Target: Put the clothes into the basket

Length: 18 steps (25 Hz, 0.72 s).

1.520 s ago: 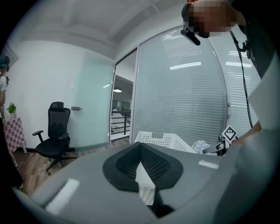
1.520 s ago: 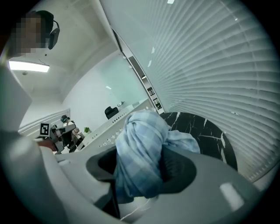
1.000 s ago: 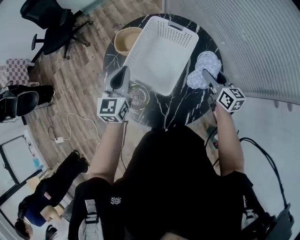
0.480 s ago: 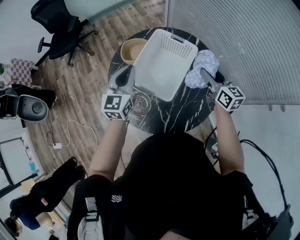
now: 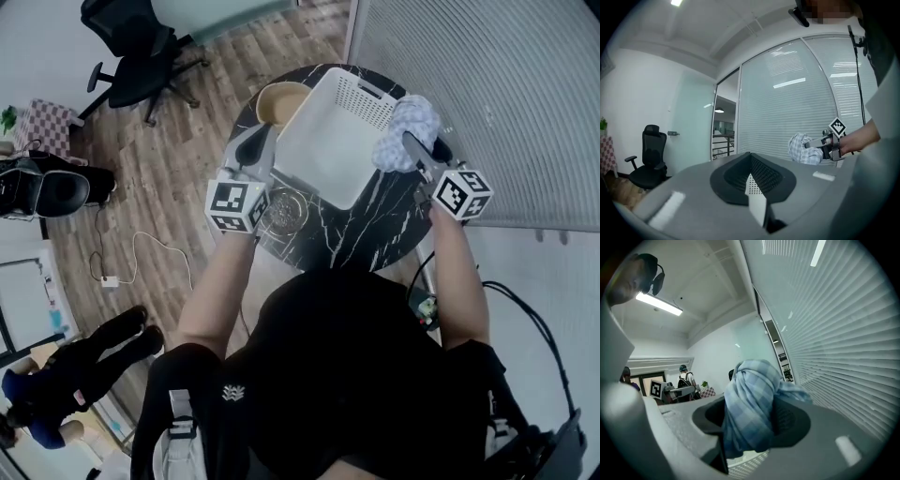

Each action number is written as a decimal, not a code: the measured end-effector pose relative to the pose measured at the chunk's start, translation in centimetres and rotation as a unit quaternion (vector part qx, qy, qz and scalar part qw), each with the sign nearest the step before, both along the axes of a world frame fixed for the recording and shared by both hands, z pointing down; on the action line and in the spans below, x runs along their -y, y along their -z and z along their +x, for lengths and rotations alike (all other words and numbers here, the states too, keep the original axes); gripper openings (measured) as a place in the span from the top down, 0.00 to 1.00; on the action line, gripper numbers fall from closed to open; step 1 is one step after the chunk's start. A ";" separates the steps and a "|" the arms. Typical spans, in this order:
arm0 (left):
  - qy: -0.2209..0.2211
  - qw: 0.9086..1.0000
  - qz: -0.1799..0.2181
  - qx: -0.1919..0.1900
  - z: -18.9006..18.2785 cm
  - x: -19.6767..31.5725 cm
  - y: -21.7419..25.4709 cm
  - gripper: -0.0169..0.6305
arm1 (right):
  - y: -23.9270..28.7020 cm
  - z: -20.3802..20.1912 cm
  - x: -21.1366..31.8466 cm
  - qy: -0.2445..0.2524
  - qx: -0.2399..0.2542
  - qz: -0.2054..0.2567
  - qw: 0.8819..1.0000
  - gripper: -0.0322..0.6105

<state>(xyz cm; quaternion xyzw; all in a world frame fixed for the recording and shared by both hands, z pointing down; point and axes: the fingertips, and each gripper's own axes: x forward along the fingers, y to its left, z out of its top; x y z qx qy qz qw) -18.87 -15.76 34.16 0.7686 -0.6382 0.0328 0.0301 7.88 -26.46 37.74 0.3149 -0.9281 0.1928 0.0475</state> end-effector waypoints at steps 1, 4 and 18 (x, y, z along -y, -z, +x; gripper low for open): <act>0.003 1.000 0.000 0.001 -0.3 -0.2 0.1 0.97 | 0.1 -0.7 0.1 0.006 0.000 0.001 1.000 0.58; 0.016 1.000 0.002 0.003 -1.5 -0.9 0.4 0.97 | 0.1 -2.9 0.1 0.025 0.003 0.001 1.000 0.58; 0.061 0.998 -0.008 0.000 -5.7 -3.4 -0.5 0.97 | -1.4 -10.9 -0.4 0.094 -0.002 -0.006 0.996 0.58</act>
